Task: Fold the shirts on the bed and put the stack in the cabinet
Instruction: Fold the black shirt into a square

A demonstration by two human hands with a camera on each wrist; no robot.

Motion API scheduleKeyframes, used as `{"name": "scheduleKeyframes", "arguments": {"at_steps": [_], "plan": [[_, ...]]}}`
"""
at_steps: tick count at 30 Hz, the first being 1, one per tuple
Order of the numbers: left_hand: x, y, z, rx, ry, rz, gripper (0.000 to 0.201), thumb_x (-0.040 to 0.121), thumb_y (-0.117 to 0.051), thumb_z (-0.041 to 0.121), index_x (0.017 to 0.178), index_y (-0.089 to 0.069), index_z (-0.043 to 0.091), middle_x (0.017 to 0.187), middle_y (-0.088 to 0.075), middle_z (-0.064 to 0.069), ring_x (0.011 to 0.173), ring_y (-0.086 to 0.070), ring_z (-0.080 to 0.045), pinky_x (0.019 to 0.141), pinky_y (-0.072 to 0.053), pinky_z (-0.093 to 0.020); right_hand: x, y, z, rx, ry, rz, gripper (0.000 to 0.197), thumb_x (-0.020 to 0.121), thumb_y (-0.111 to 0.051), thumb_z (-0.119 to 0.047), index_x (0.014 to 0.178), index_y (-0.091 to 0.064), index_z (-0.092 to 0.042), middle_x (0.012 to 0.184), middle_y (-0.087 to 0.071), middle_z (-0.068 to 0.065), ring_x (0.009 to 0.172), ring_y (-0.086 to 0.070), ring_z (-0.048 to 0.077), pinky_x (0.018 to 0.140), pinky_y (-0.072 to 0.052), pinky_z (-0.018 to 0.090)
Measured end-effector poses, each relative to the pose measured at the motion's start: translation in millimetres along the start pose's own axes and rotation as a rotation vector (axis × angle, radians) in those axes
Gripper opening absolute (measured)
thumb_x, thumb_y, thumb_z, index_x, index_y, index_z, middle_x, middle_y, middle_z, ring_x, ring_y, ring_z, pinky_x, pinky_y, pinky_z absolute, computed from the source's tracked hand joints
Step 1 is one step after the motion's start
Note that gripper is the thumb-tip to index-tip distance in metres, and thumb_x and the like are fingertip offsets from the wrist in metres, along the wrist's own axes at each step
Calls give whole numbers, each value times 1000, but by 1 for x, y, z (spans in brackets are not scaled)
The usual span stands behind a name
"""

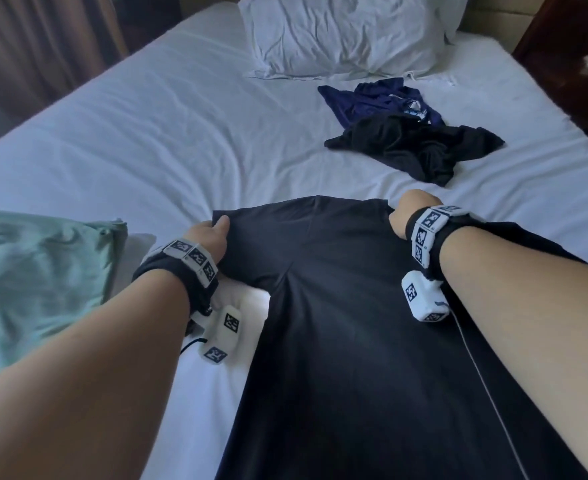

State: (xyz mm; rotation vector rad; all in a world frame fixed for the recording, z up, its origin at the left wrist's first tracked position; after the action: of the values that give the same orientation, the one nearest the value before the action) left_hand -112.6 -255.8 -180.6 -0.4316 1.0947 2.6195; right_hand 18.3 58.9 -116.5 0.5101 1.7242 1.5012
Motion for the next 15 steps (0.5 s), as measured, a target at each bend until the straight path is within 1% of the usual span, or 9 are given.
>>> {"name": "scheduleKeyframes", "arguments": {"at_steps": [2,3,5,8,10,11,12,13,15], "plan": [[-1,0,1,32,2,5,56,107,-33,47,132,-60,4,133,-61,-20,125,-55,-37,105,-41,-39,1,1,-4,-9,14,9,34,103,-48,-22,121,-65,1,109,-63,17,104,-60,35,93,-47,39],[-1,-1,1,28,1,7,57,108,-32,47,132,-60,4,132,-61,-20,125,-55,-37,105,-39,-39,2,3,-3,26,-1,24,32,102,-49,-20,122,-64,1,112,-63,17,104,-60,34,95,-47,39],[-1,-1,-1,-2,1,6,57,107,-32,49,127,-62,5,124,-63,-18,120,-57,-36,104,-42,-38,8,4,1,195,-23,136,34,99,-52,-13,131,-58,-1,131,-57,20,116,-59,38,99,-46,40],[3,-2,-5,-52,-11,5,61,104,-32,57,118,-65,8,117,-67,-19,111,-63,-38,103,-49,-49,0,-1,1,548,45,394,50,94,-52,-4,142,-41,-8,151,-32,20,125,-53,41,99,-43,40],[4,-4,-7,-38,-19,-3,62,104,-31,57,119,-65,7,117,-67,-22,109,-65,-39,102,-50,-51,-9,-10,-9,563,142,377,69,91,-48,-3,153,-25,-19,164,-11,12,141,-38,34,110,-38,37],[3,-3,-7,-41,-25,-5,62,104,-31,56,120,-65,6,118,-67,-23,109,-65,-40,101,-51,-51,-14,-14,-16,495,189,327,73,90,-47,-6,156,-19,-23,166,-5,9,147,-27,30,115,-33,38],[1,-2,-5,-43,-28,-5,62,105,-31,55,121,-65,5,118,-66,-23,109,-65,-40,101,-51,-51,-20,-19,-24,390,225,270,72,92,-49,-15,156,-19,-25,166,-4,7,149,-19,29,117,-30,41],[-1,-2,-5,-42,-21,-2,61,105,-31,54,122,-64,5,119,-66,-23,110,-64,-40,101,-50,-51,-25,-24,-32,277,262,207,70,94,-51,-29,156,-19,-25,165,-6,6,150,-13,29,118,-26,45],[-5,0,-3,-52,-24,4,61,106,-31,53,123,-64,5,120,-66,-22,111,-63,-39,103,-49,-49,-35,-41,-45,107,296,19,81,93,-47,-61,159,-11,-30,168,2,3,154,2,32,121,-12,54]]}}
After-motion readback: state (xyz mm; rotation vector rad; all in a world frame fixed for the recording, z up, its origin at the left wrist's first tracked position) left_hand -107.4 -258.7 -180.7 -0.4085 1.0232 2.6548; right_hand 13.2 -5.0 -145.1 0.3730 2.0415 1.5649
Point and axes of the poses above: each hand's wrist, its own x-axis towards the middle knuckle, its own y-axis out of the back of the hand, z = x × y, the point moved 2 cm from there along x, towards the middle knuckle
